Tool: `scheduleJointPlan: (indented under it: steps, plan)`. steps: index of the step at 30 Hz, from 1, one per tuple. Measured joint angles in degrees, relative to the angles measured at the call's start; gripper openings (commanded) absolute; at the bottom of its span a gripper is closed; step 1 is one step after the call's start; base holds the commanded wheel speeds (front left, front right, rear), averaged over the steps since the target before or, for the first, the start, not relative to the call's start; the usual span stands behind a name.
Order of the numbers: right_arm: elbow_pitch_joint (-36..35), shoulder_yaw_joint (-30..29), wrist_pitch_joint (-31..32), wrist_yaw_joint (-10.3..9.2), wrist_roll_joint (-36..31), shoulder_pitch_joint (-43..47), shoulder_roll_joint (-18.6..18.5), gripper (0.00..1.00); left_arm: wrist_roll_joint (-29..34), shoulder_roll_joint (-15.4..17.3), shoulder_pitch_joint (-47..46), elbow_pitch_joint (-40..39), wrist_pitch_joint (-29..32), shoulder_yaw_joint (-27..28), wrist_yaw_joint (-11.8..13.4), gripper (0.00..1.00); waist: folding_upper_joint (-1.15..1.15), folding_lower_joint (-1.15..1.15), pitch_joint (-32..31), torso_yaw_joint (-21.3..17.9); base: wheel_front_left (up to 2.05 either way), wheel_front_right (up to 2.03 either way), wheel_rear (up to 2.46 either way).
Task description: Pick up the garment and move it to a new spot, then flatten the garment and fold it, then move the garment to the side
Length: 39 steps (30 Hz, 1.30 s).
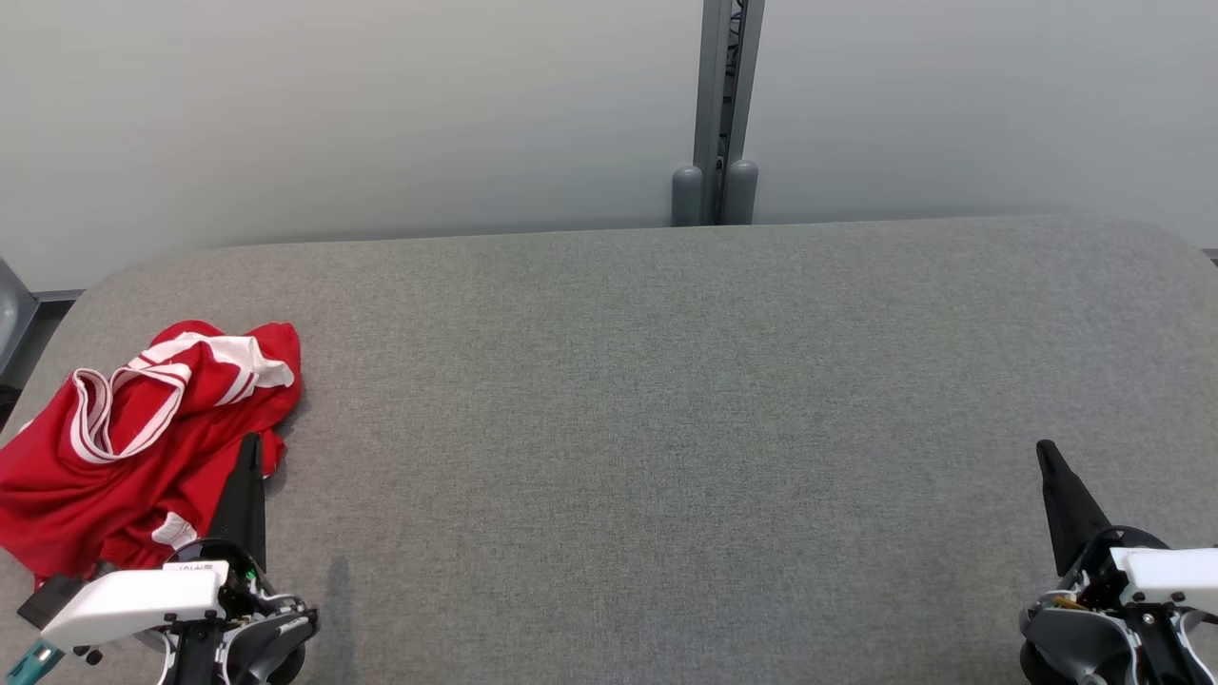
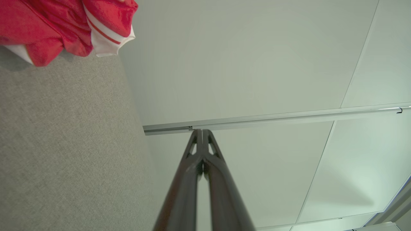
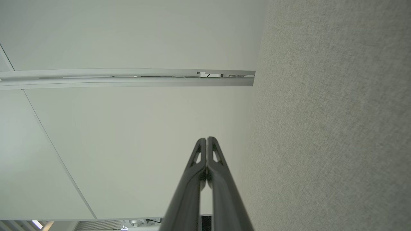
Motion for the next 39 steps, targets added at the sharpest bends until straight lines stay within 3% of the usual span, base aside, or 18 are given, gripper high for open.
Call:
scheduleJointPlan:
  steps: [27, 28, 39]
  plan:
    - [0.00, 0.00, 0.00, 0.00, 0.00, 0.00, -0.01, 0.00, 0.00, 0.00, 0.00, 0.00, 0.00, 0.00, -0.01, 0.00, 0.00, 0.00, 0.00, 0.00, 0.00, 0.00, 0.00]
    - [0.00, 0.00, 0.00, 0.00, 0.00, 0.00, -0.01, 1.00, 0.00, 0.00, 0.00, 0.00, 0.00, 0.00, -0.01, 1.00, 0.00, 0.00, 0.00, 0.00, 0.00, 0.00, 0.00]
    - [0.35, 1.16, -1.44, -0.03, -0.01, 2.63, 1.08, 1.00, 0.08, -0.87, 2.90, 1.98, -1.93, -1.71, 0.26, 1.00, 0.00, 0.00, 0.00, 0.04, 0.00, 0.00, 0.00]
